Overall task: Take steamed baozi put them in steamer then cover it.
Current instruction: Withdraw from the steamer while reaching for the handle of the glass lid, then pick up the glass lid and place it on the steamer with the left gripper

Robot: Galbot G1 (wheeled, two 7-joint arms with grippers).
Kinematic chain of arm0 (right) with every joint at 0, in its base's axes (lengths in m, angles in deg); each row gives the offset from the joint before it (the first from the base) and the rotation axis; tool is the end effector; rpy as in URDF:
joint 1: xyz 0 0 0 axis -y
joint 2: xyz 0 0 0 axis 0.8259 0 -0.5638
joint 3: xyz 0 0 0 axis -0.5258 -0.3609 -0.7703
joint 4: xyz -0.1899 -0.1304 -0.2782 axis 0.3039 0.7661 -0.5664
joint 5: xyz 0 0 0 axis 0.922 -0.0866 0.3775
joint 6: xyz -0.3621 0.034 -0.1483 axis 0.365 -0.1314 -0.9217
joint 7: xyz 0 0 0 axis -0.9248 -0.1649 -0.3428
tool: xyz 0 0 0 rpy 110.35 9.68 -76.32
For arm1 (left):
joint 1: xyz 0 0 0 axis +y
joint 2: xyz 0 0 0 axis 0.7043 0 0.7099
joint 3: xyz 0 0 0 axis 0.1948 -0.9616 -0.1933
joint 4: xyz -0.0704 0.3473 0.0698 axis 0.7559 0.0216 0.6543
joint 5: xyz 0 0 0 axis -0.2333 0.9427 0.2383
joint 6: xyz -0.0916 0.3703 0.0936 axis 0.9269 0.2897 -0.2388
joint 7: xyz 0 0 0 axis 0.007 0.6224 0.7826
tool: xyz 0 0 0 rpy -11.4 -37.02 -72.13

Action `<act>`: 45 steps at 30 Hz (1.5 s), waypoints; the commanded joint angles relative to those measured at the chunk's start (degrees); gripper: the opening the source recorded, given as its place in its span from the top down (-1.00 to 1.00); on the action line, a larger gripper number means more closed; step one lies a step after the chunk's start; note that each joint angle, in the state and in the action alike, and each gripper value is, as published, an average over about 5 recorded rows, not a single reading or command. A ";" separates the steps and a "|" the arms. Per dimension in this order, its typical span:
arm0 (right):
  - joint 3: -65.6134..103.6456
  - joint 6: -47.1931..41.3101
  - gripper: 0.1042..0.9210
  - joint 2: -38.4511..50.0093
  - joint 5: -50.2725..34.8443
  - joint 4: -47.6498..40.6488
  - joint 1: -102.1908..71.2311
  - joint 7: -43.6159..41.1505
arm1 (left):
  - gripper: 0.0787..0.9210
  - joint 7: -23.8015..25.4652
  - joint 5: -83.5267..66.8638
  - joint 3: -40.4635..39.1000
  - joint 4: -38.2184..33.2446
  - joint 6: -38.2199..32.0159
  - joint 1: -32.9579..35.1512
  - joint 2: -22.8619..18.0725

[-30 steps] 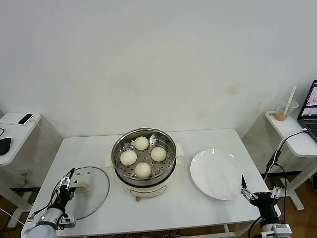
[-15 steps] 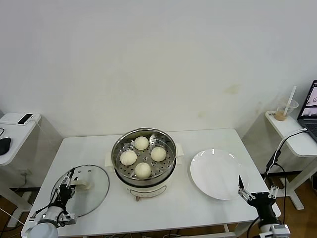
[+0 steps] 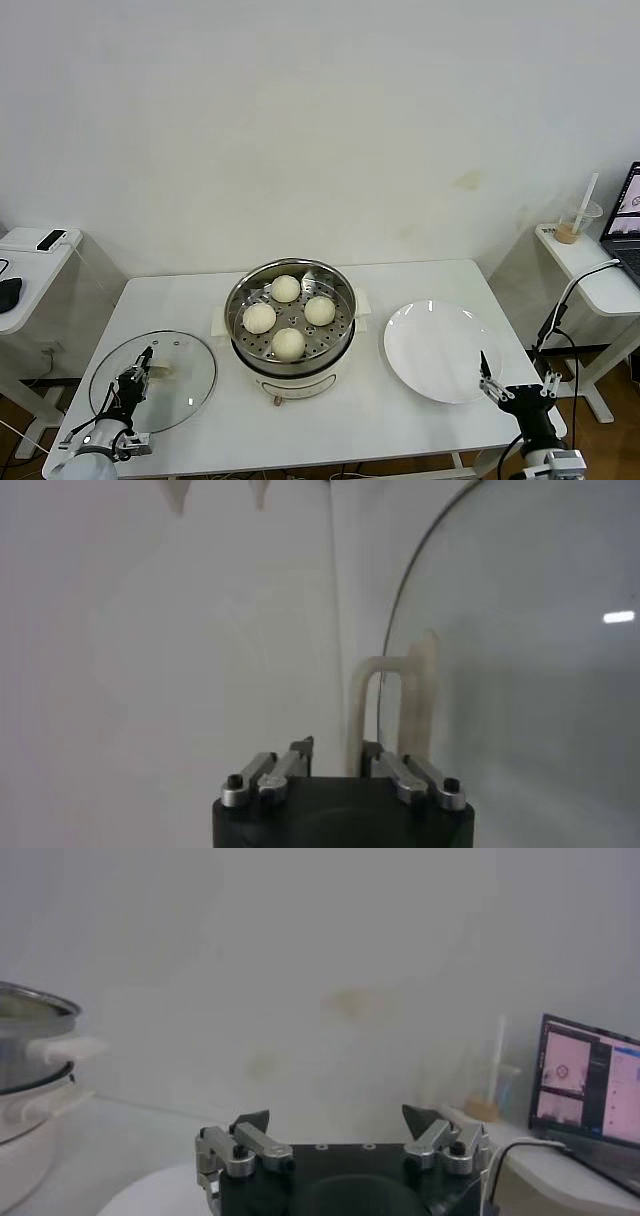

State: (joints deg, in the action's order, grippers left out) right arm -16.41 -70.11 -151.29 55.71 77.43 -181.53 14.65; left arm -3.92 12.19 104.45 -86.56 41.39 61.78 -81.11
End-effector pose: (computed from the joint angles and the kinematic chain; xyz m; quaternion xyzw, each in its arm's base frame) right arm 0.1737 -0.1291 -0.3144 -0.0353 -0.9913 0.1267 0.0055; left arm 0.2704 0.2327 -0.4382 -0.0342 -0.6845 -0.7258 0.0588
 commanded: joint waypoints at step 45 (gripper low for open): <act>-4.92 0.56 -0.76 -0.70 6.54 -1.62 1.32 -0.28 | 0.84 21.17 -14.92 -15.77 -37.94 31.57 -7.02 12.35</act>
State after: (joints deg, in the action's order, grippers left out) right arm -19.57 -69.42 -151.52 60.26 76.55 -181.24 14.35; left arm 13.44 -2.81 106.25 -120.27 62.47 66.18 -67.00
